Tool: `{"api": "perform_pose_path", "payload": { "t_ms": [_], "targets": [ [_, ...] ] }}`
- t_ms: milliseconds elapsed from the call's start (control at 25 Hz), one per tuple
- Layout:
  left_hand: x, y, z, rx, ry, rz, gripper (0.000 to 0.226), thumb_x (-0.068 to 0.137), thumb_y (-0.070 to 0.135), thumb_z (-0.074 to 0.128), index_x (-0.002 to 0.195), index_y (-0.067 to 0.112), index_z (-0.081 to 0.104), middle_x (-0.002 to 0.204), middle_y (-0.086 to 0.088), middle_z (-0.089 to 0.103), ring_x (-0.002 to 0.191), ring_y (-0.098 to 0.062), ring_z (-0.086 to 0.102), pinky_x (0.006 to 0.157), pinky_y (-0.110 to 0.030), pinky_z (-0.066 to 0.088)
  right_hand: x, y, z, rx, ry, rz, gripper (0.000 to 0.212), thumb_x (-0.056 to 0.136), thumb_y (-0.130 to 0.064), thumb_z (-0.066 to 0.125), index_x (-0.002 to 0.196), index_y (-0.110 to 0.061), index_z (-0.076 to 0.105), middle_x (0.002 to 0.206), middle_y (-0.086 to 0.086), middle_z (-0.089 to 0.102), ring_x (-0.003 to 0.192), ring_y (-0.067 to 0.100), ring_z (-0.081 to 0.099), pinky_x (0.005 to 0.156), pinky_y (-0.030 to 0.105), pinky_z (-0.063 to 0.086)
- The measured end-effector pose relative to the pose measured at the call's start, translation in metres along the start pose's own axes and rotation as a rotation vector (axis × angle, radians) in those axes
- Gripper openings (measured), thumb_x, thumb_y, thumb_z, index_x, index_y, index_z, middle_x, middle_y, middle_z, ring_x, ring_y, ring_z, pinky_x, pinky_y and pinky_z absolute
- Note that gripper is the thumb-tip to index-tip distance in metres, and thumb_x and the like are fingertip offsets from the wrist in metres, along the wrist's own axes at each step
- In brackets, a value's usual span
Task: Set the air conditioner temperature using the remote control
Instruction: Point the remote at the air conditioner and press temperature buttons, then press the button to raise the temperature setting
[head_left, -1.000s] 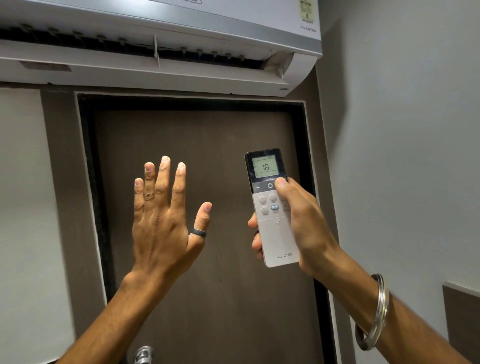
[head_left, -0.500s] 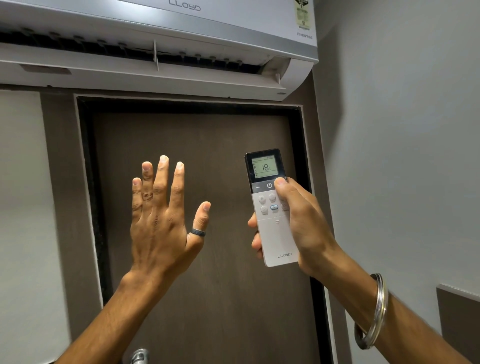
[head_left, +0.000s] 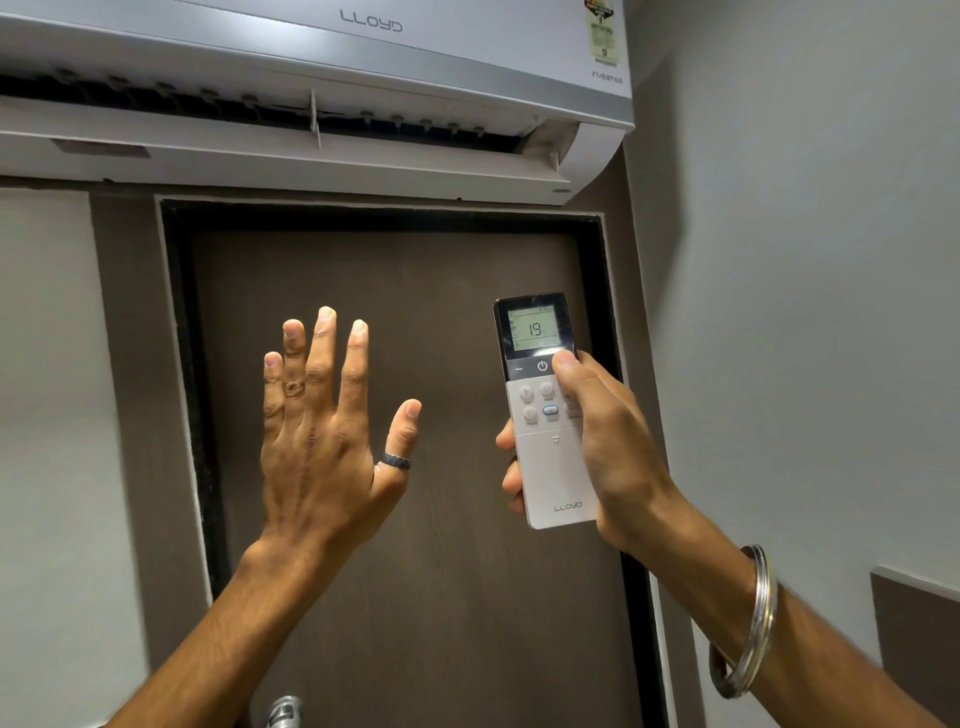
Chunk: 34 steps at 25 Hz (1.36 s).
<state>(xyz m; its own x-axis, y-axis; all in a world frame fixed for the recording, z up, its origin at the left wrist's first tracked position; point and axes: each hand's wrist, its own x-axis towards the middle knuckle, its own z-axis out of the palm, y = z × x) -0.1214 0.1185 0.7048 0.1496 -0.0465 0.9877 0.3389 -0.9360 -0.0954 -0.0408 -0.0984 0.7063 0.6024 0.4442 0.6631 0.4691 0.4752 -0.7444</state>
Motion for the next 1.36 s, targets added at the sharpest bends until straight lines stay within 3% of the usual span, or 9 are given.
{"api": "perform_pose_path", "payload": {
  "t_ms": [560, 880, 960, 1040, 1160, 1200, 1280, 1360],
  "targets": [
    [0.005, 0.001, -0.004, 0.007, 0.014, 0.016, 0.080, 0.100, 0.056, 0.040, 0.164, 0.012, 0.023, 0.174, -0.014, 0.010, 0.162, -0.032, 0.000, 0.132, -0.043, -0.005, 0.000, -0.008, 0.001, 0.012, -0.042, -0.033, 0.030, 0.111, -0.042, 0.032, 0.105, -0.025, 0.057, 0.078, 0.010, 0.078, 0.053, 0.030, 0.073, 0.053, 0.042, 0.064],
    [0.004, 0.003, 0.002, -0.014, -0.002, 0.018, 0.081, 0.099, 0.057, 0.039, 0.164, 0.012, 0.023, 0.174, -0.014, 0.010, 0.162, -0.032, 0.000, 0.132, -0.046, -0.003, 0.004, -0.001, -0.003, 0.025, -0.036, -0.017, 0.031, 0.110, -0.043, 0.034, 0.108, -0.022, 0.057, 0.077, 0.009, 0.078, 0.054, 0.028, 0.073, 0.052, 0.041, 0.064],
    [0.003, 0.004, 0.005, -0.017, -0.009, 0.020, 0.081, 0.099, 0.057, 0.039, 0.164, 0.012, 0.023, 0.174, -0.015, 0.010, 0.162, -0.032, 0.000, 0.132, -0.047, -0.001, 0.005, -0.001, -0.003, 0.043, -0.040, -0.020, 0.028, 0.107, -0.047, 0.043, 0.108, -0.024, 0.057, 0.077, 0.008, 0.078, 0.053, 0.028, 0.073, 0.050, 0.040, 0.065],
    [0.004, 0.007, 0.008, -0.025, -0.014, 0.020, 0.081, 0.099, 0.056, 0.039, 0.164, 0.012, 0.022, 0.175, -0.014, 0.010, 0.162, -0.032, 0.000, 0.132, -0.047, -0.001, 0.004, 0.000, -0.004, 0.011, -0.031, -0.040, 0.026, 0.093, -0.050, 0.064, 0.105, -0.027, 0.056, 0.074, 0.003, 0.078, 0.052, 0.027, 0.075, 0.047, 0.037, 0.063],
    [0.001, 0.014, 0.017, -0.041, -0.042, 0.017, 0.082, 0.099, 0.056, 0.041, 0.165, 0.011, 0.021, 0.175, -0.014, 0.008, 0.162, -0.032, -0.001, 0.132, -0.049, 0.000, 0.002, 0.008, -0.008, -0.130, 0.023, -0.084, 0.046, 0.073, -0.033, 0.089, 0.106, -0.032, 0.056, 0.077, -0.009, 0.077, 0.051, 0.026, 0.077, 0.045, 0.035, 0.062],
    [-0.002, 0.017, 0.022, -0.047, -0.055, 0.016, 0.082, 0.099, 0.056, 0.041, 0.164, 0.011, 0.021, 0.175, -0.015, 0.008, 0.162, -0.033, -0.002, 0.132, -0.050, 0.001, 0.000, 0.015, -0.011, -0.205, 0.051, -0.111, 0.049, 0.071, -0.031, 0.089, 0.105, -0.034, 0.054, 0.080, -0.015, 0.075, 0.054, 0.023, 0.078, 0.046, 0.033, 0.063],
    [-0.020, 0.024, 0.033, -0.073, -0.077, 0.006, 0.081, 0.099, 0.055, 0.041, 0.164, 0.011, 0.022, 0.175, -0.014, 0.010, 0.162, -0.032, -0.002, 0.132, -0.050, 0.002, -0.009, 0.033, -0.017, -0.355, 0.139, -0.156, 0.049, 0.069, -0.037, 0.081, 0.105, -0.039, 0.048, 0.087, -0.029, 0.071, 0.069, 0.004, 0.077, 0.050, 0.016, 0.059],
    [-0.059, 0.041, 0.051, -0.124, -0.146, 0.008, 0.080, 0.099, 0.054, 0.043, 0.164, 0.011, 0.023, 0.175, -0.013, 0.012, 0.163, -0.031, -0.001, 0.133, -0.048, 0.002, -0.029, 0.069, -0.031, -0.418, 0.228, -0.096, 0.056, 0.069, -0.042, 0.076, 0.111, -0.035, 0.040, 0.086, -0.020, 0.071, 0.078, -0.009, 0.071, 0.052, 0.006, 0.052]
  ]
}}
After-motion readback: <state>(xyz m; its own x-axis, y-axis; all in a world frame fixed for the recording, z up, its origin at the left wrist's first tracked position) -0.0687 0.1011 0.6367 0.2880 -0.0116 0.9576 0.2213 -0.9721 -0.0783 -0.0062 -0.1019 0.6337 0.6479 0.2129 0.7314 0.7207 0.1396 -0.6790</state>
